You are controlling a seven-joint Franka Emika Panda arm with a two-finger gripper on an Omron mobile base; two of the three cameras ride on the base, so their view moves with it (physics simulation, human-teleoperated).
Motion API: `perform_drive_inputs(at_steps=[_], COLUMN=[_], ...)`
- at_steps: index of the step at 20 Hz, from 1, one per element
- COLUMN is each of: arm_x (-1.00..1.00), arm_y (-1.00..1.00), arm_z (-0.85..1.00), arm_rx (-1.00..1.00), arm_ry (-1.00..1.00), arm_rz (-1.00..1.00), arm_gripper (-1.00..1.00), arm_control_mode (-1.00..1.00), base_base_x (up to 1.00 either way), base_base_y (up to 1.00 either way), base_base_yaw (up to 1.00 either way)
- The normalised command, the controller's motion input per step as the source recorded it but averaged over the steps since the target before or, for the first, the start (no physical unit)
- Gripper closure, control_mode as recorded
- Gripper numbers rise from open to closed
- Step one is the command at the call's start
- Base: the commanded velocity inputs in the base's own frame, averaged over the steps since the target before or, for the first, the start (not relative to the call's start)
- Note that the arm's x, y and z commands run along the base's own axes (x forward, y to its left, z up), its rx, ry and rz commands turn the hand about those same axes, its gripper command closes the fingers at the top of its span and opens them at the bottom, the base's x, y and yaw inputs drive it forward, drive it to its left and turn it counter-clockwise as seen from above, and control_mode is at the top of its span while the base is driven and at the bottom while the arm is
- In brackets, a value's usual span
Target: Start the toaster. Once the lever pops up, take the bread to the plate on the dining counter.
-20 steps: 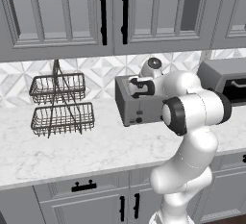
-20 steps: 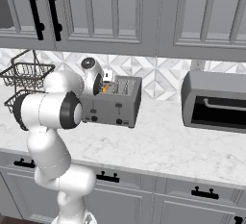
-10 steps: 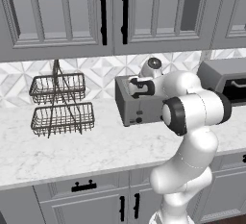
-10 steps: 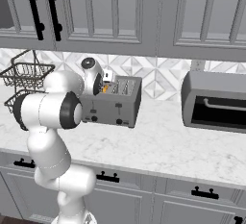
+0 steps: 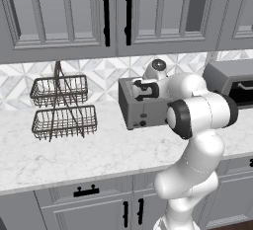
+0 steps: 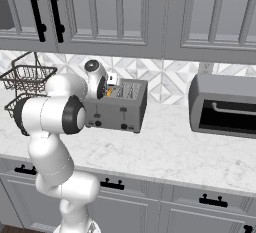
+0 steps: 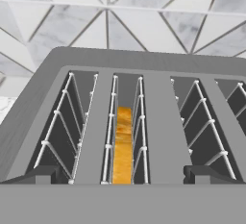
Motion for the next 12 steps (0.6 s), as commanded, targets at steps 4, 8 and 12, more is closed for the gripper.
perform_drive_inputs(at_steps=[4,8,12], arm_x=[0.0,0.0,0.0], arm_y=[0.0,0.0,0.0], arm_z=[0.0,0.0,0.0], arm_rx=[0.0,0.0,0.0], arm_ry=[0.0,0.0,0.0], arm_rz=[0.0,0.0,0.0], arm_gripper=[-1.0,-1.0,-1.0], arm_control_mode=[-1.0,-1.0,-1.0], base_base_x=[0.0,0.0,0.0], base_base_y=[0.0,0.0,0.0], base_base_yaw=[0.0,0.0,0.0])
